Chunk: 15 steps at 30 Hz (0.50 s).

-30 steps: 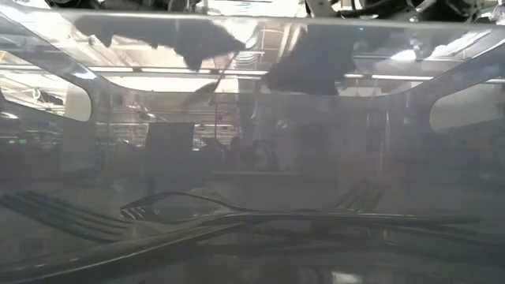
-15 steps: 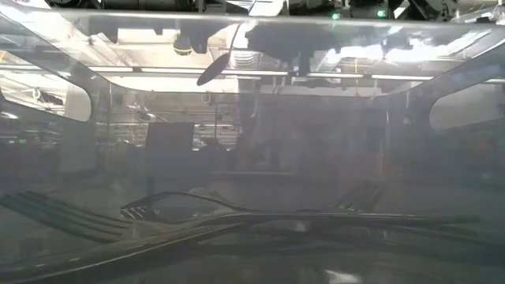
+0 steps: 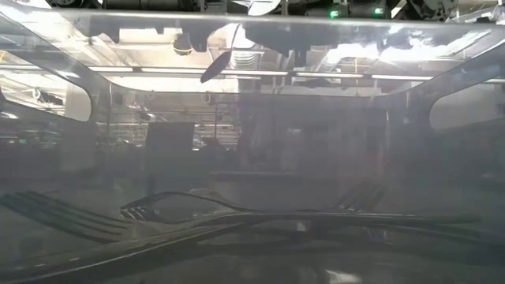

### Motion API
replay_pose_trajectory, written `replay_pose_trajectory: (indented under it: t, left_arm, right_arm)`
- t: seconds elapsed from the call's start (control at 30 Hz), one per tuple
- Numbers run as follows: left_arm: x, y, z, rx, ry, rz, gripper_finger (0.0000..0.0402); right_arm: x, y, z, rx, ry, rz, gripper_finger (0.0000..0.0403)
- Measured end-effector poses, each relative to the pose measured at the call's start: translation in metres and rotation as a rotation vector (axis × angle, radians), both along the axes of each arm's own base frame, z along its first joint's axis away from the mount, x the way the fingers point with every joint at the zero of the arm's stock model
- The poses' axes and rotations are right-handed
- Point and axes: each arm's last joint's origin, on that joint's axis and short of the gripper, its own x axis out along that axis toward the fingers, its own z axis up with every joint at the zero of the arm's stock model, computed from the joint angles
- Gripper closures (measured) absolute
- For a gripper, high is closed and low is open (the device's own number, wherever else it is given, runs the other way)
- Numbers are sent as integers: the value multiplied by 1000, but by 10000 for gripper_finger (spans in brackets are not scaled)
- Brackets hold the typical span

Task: Sort silverware by color (type)
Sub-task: Put the blue spoon into the orange bin

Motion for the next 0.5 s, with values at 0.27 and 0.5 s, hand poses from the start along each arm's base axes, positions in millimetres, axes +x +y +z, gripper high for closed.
replay_pose_trajectory:
  t: [0.27,0.5]
  left_arm:
    - [0,0,2,-1,-12,-3,393]
    - [0,0,4,2,-35,6,395]
  right_arm:
    - [6,-4,11,-14,-14,48,282]
    - [11,-3,18,-28,13,66,282]
